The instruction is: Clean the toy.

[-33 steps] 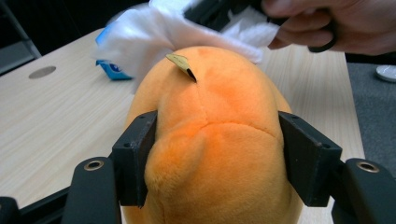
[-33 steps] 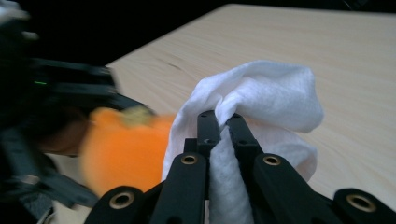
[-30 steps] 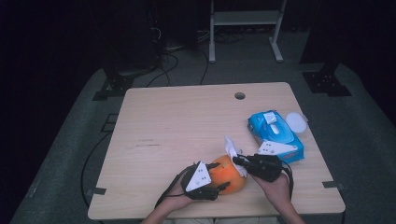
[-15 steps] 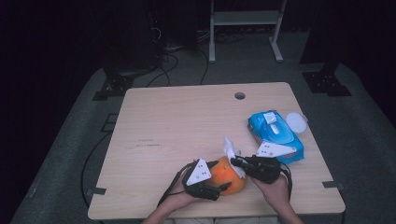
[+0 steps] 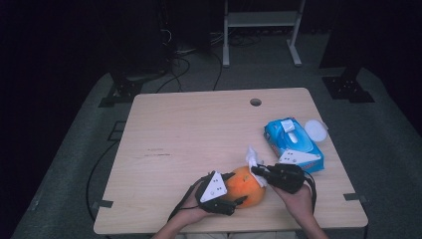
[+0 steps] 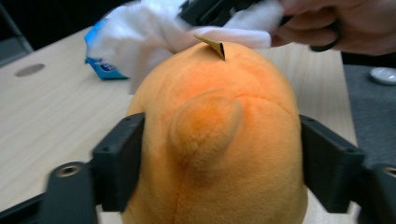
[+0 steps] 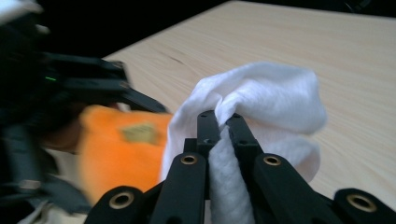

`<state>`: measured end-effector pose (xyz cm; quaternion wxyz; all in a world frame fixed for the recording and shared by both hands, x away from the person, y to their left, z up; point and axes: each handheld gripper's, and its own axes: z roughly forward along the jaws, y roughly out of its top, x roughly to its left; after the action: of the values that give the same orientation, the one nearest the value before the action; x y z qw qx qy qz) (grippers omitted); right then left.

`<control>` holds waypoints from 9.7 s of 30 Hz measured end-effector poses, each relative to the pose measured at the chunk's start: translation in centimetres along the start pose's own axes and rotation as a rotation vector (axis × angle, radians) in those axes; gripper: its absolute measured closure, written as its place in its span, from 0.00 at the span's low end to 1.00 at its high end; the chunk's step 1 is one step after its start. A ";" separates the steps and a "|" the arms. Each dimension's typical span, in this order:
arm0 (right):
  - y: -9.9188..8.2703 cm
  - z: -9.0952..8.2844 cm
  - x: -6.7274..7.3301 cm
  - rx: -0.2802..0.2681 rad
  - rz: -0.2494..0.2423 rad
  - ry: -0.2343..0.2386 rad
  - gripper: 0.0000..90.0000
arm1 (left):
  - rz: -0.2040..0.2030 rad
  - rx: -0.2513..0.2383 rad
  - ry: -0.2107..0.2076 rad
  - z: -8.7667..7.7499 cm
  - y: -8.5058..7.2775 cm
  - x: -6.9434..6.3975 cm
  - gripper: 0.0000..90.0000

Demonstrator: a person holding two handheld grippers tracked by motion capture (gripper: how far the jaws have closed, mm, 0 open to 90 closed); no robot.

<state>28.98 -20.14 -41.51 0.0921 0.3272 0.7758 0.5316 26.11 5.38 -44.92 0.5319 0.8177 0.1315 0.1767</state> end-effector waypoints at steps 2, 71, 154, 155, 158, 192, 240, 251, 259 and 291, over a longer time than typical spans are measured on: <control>0.5 0.1 1.3 -0.016 -0.034 0.030 0.95 | 0.049 0.000 0.036 -0.1 0.3 -0.3 0.35; 1.2 1.2 4.0 -0.032 -0.178 -0.024 0.95 | -0.129 0.000 0.055 -0.2 1.0 1.0 0.41; 0.9 -0.2 3.8 -0.118 -0.152 -0.049 0.95 | -0.191 0.012 0.014 -1.7 1.0 3.5 0.45; 0.8 0.0 3.8 -0.109 -0.155 -0.054 0.95 | -0.199 0.013 0.008 -1.7 0.9 3.6 0.45; 0.5 0.1 2.5 -0.095 -0.120 -0.089 0.95 | -0.217 0.005 0.017 -1.9 0.7 3.9 0.45; 0.7 0.5 4.1 -0.080 -0.174 -0.068 0.95 | -0.175 -0.025 0.049 -0.4 0.4 2.9 0.37; 1.5 0.0 4.9 -0.016 -0.242 0.017 0.95 | 0.006 0.007 0.008 0.6 0.2 0.1 0.34; 0.7 -1.4 -0.3 -0.009 -0.094 -0.128 0.95 | -0.020 -0.006 -0.002 0.4 0.0 0.7 0.37; 0.7 -1.7 0.0 -0.038 -0.087 -0.103 0.95 | -0.027 -0.010 -0.009 0.1 -0.2 1.2 0.37; -0.3 -1.5 -1.9 -0.021 0.029 -0.114 0.95 | -0.058 -0.017 -0.035 -0.4 -0.7 2.5 0.38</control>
<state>29.51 -22.52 -41.55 0.1321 0.3671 0.7588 0.5216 28.17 6.99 -45.05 0.5460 0.8118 0.1443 0.1481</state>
